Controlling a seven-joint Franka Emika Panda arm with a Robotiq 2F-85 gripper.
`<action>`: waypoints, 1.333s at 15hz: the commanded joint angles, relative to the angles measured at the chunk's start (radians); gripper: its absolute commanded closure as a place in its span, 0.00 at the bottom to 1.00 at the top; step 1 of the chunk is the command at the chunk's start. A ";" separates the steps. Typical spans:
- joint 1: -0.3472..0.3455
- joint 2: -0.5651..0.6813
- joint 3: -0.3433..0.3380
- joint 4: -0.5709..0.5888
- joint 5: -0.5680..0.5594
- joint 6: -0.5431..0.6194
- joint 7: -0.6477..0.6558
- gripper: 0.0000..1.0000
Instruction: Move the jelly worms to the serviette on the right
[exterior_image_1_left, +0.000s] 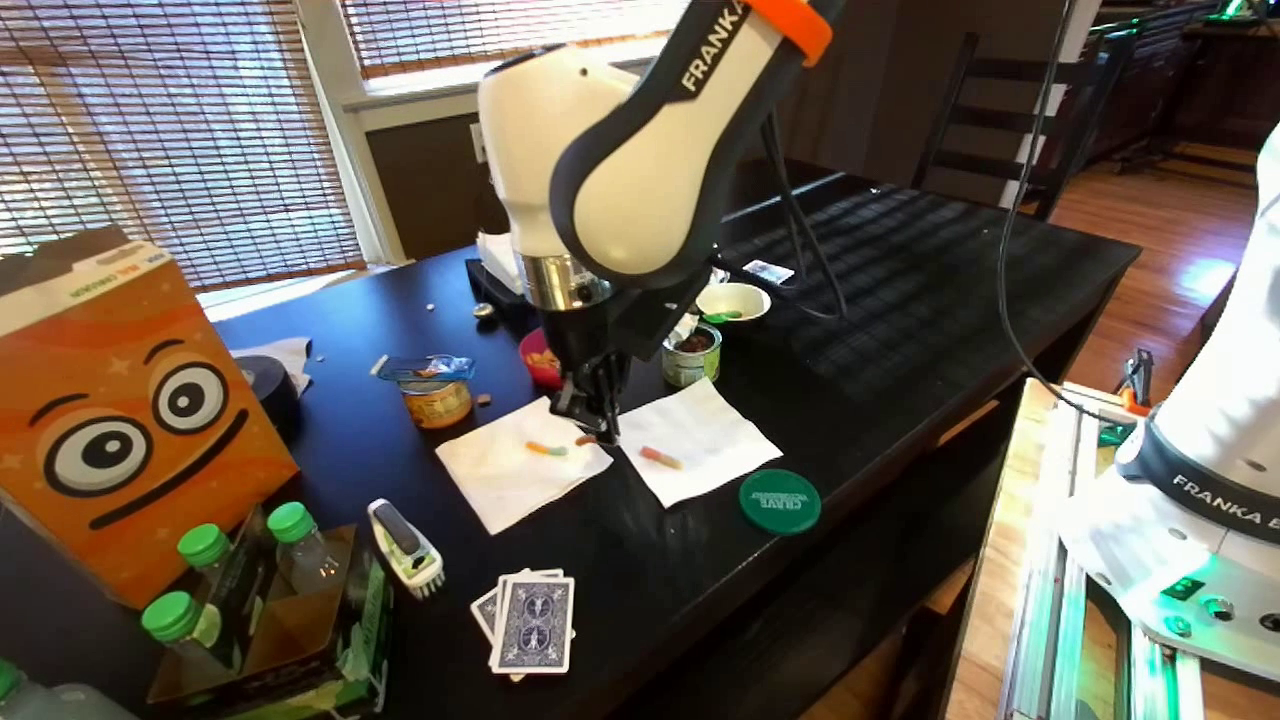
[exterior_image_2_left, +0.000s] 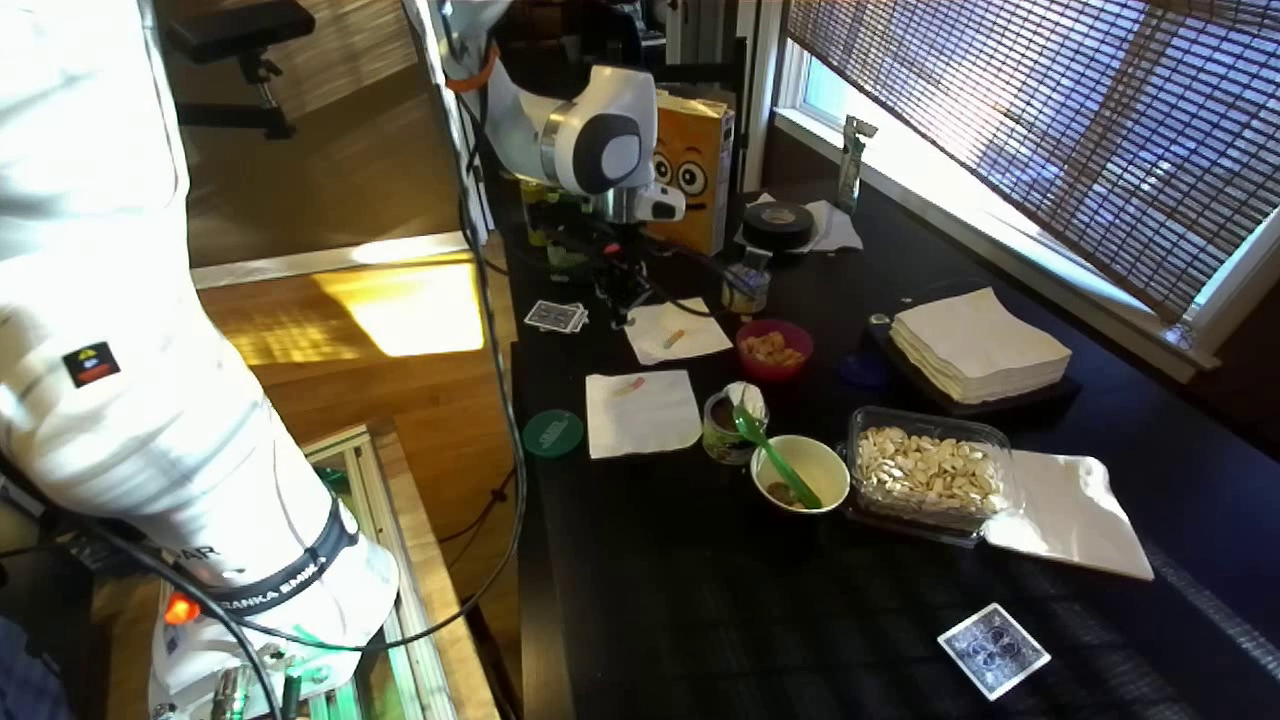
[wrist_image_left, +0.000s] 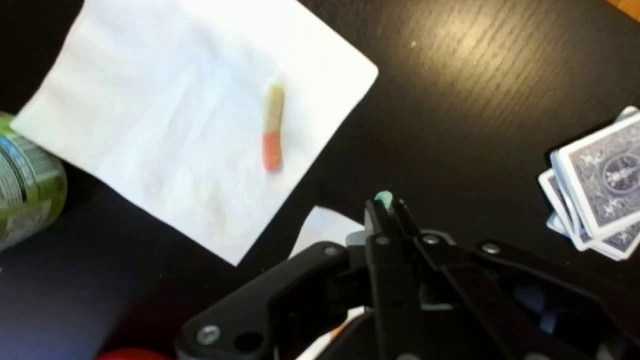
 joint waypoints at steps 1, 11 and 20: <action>-0.014 -0.092 -0.012 -0.166 -0.009 0.087 0.081 0.98; 0.004 -0.106 -0.125 -0.316 -0.181 0.246 0.344 0.98; 0.012 -0.109 -0.146 -0.308 -0.221 0.286 0.404 0.51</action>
